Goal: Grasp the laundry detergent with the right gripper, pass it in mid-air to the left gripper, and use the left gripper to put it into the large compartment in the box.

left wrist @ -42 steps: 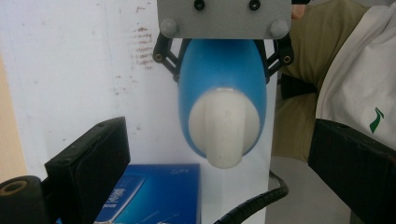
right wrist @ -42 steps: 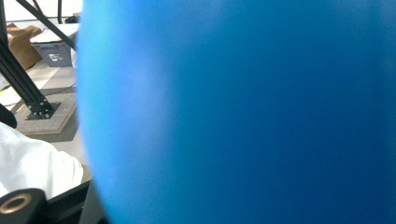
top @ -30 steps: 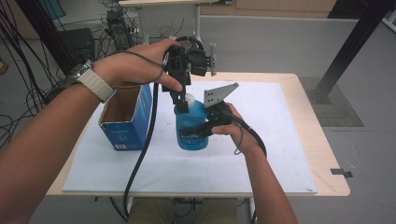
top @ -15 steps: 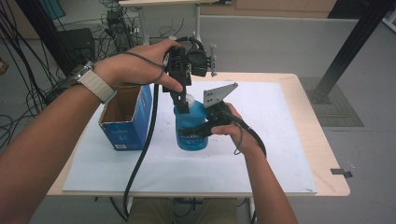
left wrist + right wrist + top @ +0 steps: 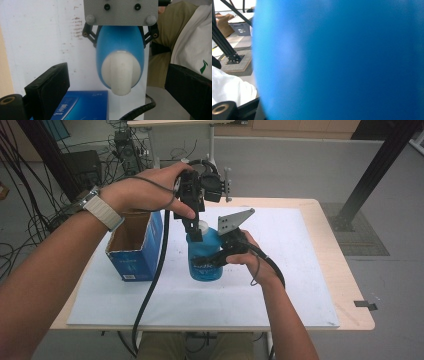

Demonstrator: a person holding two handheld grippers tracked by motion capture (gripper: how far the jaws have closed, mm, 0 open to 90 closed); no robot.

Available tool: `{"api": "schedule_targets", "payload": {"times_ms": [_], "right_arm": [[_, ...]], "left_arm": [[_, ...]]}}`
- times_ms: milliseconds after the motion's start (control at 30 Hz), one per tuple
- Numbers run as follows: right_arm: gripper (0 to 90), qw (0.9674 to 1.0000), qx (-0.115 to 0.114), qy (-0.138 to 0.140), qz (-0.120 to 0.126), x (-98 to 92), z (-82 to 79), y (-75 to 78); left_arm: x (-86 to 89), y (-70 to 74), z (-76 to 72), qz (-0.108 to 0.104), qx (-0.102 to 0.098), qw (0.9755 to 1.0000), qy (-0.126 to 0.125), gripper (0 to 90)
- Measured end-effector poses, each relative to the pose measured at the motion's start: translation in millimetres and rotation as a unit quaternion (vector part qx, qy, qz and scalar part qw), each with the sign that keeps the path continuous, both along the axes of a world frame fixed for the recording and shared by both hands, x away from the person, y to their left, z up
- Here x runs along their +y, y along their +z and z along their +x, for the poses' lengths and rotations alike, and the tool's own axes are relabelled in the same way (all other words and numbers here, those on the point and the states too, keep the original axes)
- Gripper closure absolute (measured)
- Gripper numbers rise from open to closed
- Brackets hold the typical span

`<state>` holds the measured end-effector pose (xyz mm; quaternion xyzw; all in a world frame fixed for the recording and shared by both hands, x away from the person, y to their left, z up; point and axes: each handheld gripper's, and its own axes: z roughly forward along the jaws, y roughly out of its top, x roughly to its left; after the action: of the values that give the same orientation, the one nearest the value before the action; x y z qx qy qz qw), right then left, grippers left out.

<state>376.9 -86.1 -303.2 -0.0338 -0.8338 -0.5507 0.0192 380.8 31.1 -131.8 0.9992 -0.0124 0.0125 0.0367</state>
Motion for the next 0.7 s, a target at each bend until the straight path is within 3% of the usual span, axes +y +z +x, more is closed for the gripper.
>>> {"api": "schedule_targets", "payload": {"times_ms": [700], "right_arm": [[43.8,1.0000,0.001,0.000,-0.003,-0.4,0.1,-0.5]], "left_arm": [[0.4,0.3,-0.7,0.001,-0.002,1.0000,0.000,6.5]]}}
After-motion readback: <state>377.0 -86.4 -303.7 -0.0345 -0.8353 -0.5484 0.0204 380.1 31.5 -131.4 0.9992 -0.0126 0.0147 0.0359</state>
